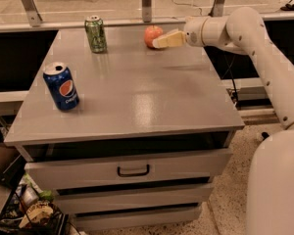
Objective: Move apple near pepsi can
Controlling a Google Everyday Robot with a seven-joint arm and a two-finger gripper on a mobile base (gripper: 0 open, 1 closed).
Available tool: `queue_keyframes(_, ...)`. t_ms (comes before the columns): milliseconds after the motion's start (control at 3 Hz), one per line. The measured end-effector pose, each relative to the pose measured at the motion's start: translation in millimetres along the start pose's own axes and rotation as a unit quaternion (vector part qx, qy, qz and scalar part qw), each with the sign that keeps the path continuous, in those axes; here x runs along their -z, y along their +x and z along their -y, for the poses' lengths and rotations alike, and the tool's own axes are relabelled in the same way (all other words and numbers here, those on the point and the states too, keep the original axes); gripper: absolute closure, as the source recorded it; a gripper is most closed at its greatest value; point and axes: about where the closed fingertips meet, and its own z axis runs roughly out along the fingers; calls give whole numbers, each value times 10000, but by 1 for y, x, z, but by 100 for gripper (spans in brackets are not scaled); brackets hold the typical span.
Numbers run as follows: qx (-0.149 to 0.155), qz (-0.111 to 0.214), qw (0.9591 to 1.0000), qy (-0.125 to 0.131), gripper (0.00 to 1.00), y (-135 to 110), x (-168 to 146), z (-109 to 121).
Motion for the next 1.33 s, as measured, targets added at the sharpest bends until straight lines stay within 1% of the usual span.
queue_keyframes(333,186,6,9994,289,0,-7,-12,0)
queue_keyframes(667,459,-163,9976,484,0,-6,-31,-10)
queue_keyframes(1000,642,-351,9958,553,0,-1,-50,-22)
queue_keyframes(1333,604,-414,9960,507,0,6,-62,-23)
